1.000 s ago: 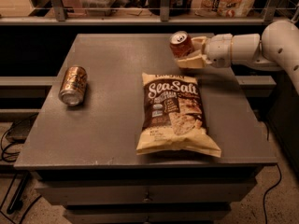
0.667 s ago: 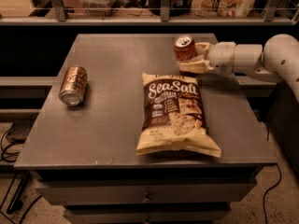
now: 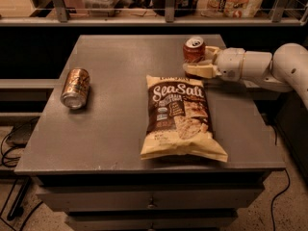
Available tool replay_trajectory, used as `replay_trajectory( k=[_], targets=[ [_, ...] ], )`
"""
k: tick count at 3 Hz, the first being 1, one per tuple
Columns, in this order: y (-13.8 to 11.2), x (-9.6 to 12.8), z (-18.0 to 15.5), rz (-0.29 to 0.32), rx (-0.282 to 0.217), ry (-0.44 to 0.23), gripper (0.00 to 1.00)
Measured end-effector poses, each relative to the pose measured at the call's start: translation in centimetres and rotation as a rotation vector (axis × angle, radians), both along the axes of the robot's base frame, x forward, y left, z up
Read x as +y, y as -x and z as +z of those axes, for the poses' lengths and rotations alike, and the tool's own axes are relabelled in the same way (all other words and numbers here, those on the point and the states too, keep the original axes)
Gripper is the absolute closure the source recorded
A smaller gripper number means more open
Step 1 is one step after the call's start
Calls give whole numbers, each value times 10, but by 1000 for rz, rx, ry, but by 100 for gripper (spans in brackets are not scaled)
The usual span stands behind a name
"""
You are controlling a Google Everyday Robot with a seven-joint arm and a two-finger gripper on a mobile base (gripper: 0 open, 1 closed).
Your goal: Place coke can upright
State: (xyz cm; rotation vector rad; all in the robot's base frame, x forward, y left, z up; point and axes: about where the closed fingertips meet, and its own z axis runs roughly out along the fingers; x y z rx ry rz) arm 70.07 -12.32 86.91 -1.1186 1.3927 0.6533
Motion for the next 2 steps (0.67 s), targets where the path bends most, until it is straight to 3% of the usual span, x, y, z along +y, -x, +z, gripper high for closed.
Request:
replay_trajectory(
  k=[1, 2],
  targets=[
    [0, 1, 0, 2, 0, 0, 0],
    [0, 2, 0, 3, 0, 0, 0]
  ],
)
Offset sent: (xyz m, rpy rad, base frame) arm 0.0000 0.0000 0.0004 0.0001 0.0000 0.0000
